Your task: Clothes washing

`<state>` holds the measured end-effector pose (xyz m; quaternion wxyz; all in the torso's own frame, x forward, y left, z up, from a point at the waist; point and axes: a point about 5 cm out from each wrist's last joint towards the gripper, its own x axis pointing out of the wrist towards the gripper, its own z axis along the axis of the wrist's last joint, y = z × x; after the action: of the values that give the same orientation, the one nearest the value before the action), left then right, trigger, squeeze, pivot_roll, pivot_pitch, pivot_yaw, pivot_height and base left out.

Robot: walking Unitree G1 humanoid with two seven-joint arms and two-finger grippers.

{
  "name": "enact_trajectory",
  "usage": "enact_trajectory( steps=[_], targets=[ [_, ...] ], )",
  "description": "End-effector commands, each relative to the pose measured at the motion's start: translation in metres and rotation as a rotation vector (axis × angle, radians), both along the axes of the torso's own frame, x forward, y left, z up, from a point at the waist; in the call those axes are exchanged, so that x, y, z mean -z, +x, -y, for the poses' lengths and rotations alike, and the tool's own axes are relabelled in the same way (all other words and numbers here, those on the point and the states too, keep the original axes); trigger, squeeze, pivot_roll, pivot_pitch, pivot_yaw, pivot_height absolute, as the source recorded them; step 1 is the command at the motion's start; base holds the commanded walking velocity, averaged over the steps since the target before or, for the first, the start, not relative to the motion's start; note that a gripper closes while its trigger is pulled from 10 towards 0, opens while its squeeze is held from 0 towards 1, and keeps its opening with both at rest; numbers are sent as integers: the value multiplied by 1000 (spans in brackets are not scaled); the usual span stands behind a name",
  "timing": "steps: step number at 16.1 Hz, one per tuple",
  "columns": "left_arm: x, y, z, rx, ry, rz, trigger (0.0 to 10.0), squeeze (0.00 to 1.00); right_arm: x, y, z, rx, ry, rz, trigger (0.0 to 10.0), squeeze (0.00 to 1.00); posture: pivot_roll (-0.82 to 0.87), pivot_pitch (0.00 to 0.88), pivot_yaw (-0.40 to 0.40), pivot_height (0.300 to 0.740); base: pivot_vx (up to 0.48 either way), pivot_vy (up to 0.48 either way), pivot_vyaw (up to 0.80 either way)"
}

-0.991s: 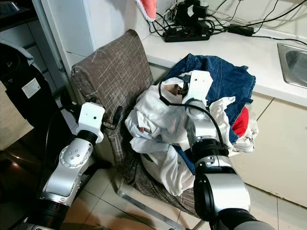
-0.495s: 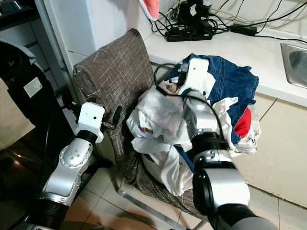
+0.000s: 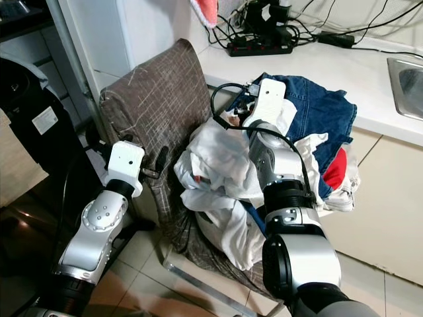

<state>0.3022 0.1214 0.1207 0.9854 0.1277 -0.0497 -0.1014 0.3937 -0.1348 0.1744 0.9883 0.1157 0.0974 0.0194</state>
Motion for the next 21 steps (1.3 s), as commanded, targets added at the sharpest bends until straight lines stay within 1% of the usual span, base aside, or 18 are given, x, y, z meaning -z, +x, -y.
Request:
enact_trajectory(
  steps=[1, 6, 9, 10, 11, 12, 13, 14, 15, 18, 19, 20, 21],
  targets=[
    [-5, 2, 2, 11, 4, 14, 10000, 0, 11, -2, 8, 31, -3, -51, 10000, 1000, 64, 0, -16, 740, 0, 0, 0],
    [-5, 3, 3, 19, 8, 18, 10000, 0, 18, 0, 4, -36, -35, -100, 10000, 1000, 71, 0, -20, 740, 0, 0, 0],
    [-4, 1, 3, 29, 1, 10, 10000, 0, 30, 0, -1, -121, -70, -153, 10000, 1000, 76, 0, -23, 740, 0, 0, 0],
    [-5, -2, 2, 104, -5, -4, 10000, 0, 34, -1, -2, -151, -96, -167, 10000, 1000, 75, 0, -25, 740, 0, 0, 0],
    [-9, -8, 0, 195, -16, 4, 10000, 0, 35, -1, -1, -157, -113, -165, 10000, 1000, 77, 0, -28, 740, 0, 0, 0],
    [-12, -11, 0, 239, -23, 10, 10000, 0, 36, -1, 0, -161, -120, -166, 10000, 1000, 77, 0, -28, 740, 0, 0, 0],
    [-17, -16, 1, 314, -33, 20, 10000, 0, 38, -1, 2, -155, -127, -174, 10000, 1000, 79, 0, -29, 740, 0, 0, 0],
    [-20, -20, 1, 356, -25, 25, 10000, 0, 39, -1, 4, -151, -133, -177, 10000, 1000, 79, 0, -29, 740, 0, 0, 0],
    [-25, -26, -5, 440, -15, 39, 10000, 0, 39, 0, 7, -146, -157, -168, 10000, 1000, 84, 0, -26, 740, 0, 0, 0],
    [-19, -27, -17, 435, -4, 31, 10000, 0, 37, 2, 7, -153, -157, -162, 10000, 1000, 84, 0, -26, 740, 0, 0, 0],
    [-17, -26, -18, 430, -8, 15, 10000, 0, 40, 1, 3, -178, -118, -180, 10000, 1000, 77, 1, -23, 740, 0, 0, 0],
    [-16, -26, -17, 428, -17, 8, 10000, 0, 45, -1, -2, -209, -61, -208, 10000, 1000, 76, 1, -24, 740, 0, 0, 0],
    [-18, -26, -14, 440, -21, 8, 10000, 0, 52, -4, -5, -222, -25, -245, 10000, 1000, 76, 1, -26, 740, 0, 0, 0]
  ],
)
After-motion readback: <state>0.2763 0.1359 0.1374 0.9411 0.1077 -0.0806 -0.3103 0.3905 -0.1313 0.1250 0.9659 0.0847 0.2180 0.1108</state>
